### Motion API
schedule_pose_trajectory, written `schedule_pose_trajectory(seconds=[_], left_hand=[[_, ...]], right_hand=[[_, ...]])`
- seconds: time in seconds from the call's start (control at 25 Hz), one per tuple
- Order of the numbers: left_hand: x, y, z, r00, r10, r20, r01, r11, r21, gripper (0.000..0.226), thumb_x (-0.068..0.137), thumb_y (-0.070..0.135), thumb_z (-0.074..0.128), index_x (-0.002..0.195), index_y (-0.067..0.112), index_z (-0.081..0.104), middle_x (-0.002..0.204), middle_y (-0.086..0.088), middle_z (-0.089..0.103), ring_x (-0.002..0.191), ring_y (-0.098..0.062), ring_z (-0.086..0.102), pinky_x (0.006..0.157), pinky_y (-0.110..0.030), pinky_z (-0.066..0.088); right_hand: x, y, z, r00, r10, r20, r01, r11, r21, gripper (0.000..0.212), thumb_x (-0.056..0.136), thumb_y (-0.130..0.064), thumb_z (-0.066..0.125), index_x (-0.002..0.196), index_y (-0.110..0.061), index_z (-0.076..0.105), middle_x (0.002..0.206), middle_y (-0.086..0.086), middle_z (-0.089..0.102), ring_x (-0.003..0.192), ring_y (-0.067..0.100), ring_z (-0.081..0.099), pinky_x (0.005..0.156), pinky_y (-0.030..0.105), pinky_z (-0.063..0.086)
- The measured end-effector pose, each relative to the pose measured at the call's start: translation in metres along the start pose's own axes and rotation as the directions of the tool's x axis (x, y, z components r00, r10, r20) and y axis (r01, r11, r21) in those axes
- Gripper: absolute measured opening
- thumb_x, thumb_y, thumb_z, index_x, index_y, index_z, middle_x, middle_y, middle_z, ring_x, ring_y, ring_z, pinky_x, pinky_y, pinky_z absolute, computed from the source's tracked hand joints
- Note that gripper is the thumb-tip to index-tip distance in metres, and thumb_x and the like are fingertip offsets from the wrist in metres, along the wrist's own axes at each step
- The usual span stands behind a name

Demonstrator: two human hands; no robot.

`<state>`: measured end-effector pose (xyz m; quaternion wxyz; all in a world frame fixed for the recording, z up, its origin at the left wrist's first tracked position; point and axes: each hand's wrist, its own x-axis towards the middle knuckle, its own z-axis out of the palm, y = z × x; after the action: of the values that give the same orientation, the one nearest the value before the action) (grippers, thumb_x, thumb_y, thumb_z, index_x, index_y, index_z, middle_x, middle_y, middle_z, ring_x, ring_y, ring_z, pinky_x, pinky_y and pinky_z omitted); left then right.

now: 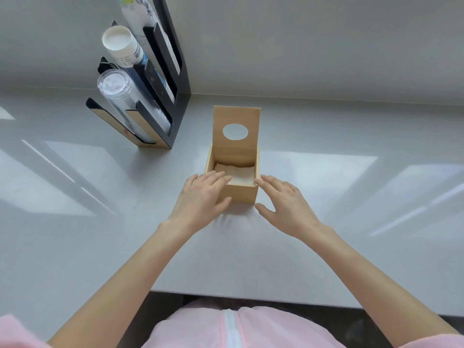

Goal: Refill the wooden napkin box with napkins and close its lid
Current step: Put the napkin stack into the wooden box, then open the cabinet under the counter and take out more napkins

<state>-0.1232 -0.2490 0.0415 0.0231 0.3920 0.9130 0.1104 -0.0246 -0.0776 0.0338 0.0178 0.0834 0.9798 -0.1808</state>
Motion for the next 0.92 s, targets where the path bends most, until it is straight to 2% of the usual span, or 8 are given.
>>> schedule_pose_trajectory(seconds=[0.16, 0.32, 0.6, 0.92], left_hand=[[-0.03, 0.025, 0.008, 0.995, -0.096, -0.007, 0.096, 0.994, 0.043, 0.054, 0.091, 0.039, 0.044, 0.141, 0.024, 0.03, 0.152, 0.003, 0.029, 0.141, -0.013, 0.019, 0.115, -0.039, 0.009], [-0.059, 0.05, 0.02, 0.984, -0.178, 0.027, 0.176, 0.983, 0.058, 0.058, 0.091, 0.042, 0.042, 0.143, 0.023, 0.025, 0.154, -0.001, 0.022, 0.143, -0.018, 0.013, 0.115, -0.043, 0.005], [-0.127, 0.098, 0.042, 0.946, -0.314, 0.073, 0.313, 0.949, 0.029, 0.058, 0.092, 0.043, 0.038, 0.143, 0.023, 0.021, 0.156, -0.003, 0.018, 0.144, -0.021, 0.009, 0.116, -0.045, 0.004], [-0.196, 0.131, 0.06, 0.912, -0.399, 0.094, 0.402, 0.915, -0.014, 0.058, 0.091, 0.04, 0.04, 0.143, 0.021, 0.022, 0.155, -0.005, 0.02, 0.143, -0.021, 0.011, 0.116, -0.043, 0.007]], right_hand=[[-0.03, 0.004, 0.004, 1.0, -0.002, 0.027, 0.002, 1.0, -0.012, 0.059, 0.095, -0.036, 0.042, 0.147, -0.024, 0.017, 0.157, -0.003, 0.019, 0.145, 0.013, 0.009, 0.118, 0.035, 0.003], [-0.062, 0.009, 0.009, 0.999, -0.013, 0.039, 0.014, 1.0, -0.026, 0.066, 0.094, -0.038, 0.042, 0.148, -0.022, 0.007, 0.157, -0.006, 0.017, 0.146, 0.015, 0.004, 0.118, 0.038, 0.002], [-0.131, 0.02, 0.025, 0.99, -0.043, 0.134, 0.047, 0.998, -0.03, 0.066, 0.094, -0.041, 0.04, 0.148, -0.023, 0.007, 0.158, -0.002, 0.012, 0.146, 0.017, 0.0, 0.119, 0.04, -0.001], [-0.19, 0.015, 0.046, 0.971, -0.119, 0.208, 0.129, 0.991, -0.034, 0.064, 0.094, -0.04, 0.041, 0.148, -0.022, 0.01, 0.158, -0.001, 0.014, 0.146, 0.019, 0.003, 0.119, 0.04, 0.001]])
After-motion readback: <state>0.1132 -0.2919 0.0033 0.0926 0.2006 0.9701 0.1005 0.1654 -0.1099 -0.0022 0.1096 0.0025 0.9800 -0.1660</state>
